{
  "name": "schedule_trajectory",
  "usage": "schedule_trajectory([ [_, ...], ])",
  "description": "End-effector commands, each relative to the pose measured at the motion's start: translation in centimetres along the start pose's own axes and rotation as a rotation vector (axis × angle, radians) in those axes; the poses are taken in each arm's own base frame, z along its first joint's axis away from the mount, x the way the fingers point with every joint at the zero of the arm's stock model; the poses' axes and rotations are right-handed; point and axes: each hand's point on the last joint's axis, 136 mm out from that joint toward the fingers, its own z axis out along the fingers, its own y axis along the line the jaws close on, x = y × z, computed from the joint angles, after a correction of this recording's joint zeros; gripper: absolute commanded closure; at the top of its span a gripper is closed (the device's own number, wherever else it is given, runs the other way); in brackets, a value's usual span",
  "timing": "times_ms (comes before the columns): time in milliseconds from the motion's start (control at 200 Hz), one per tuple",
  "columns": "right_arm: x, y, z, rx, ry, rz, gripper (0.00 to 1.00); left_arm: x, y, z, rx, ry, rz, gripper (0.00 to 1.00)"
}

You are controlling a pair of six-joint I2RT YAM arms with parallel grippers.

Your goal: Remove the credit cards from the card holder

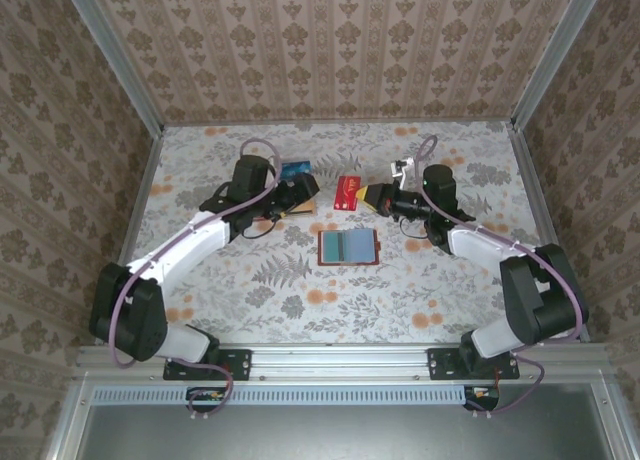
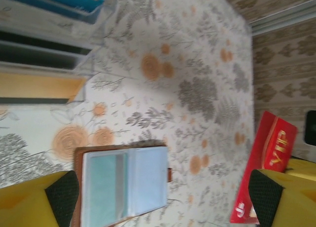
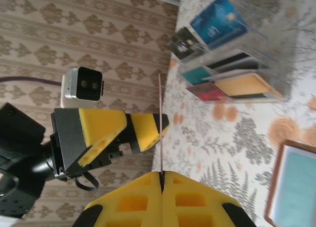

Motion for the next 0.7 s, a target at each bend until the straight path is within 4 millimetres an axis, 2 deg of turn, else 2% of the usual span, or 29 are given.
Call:
schedule_trajectory([
  [0, -1.0, 3.7, 0.4, -0.132, 0.017, 0.006, 1.00, -0.1, -3.4, -0.7, 0.158, 0.019, 0.015, 0.10],
  [155, -1.0, 4.9, 0.9, -0.163, 0.038, 0.002, 1.00, 0.3, -5.8, -0.1, 0.289, 0.067, 0.022, 0.20],
  [385, -0.7, 6.0, 1.1, -0.200, 0.063, 0.022, 1.00, 0.1, -6.7, 0.6, 0.349, 0.090, 0.022, 0.32],
  [615, -0.1, 5.6, 1.6, -0.188, 0.067, 0.021, 1.00, 0.3, -8.0, 0.8, 0.432, 0.127, 0.030, 0.64],
  [695, 0.0, 5.4, 1.7, -0.183, 0.070, 0.023, 1.00, 0.3, -8.2, 0.7, 0.445, 0.123, 0.029, 0.70],
])
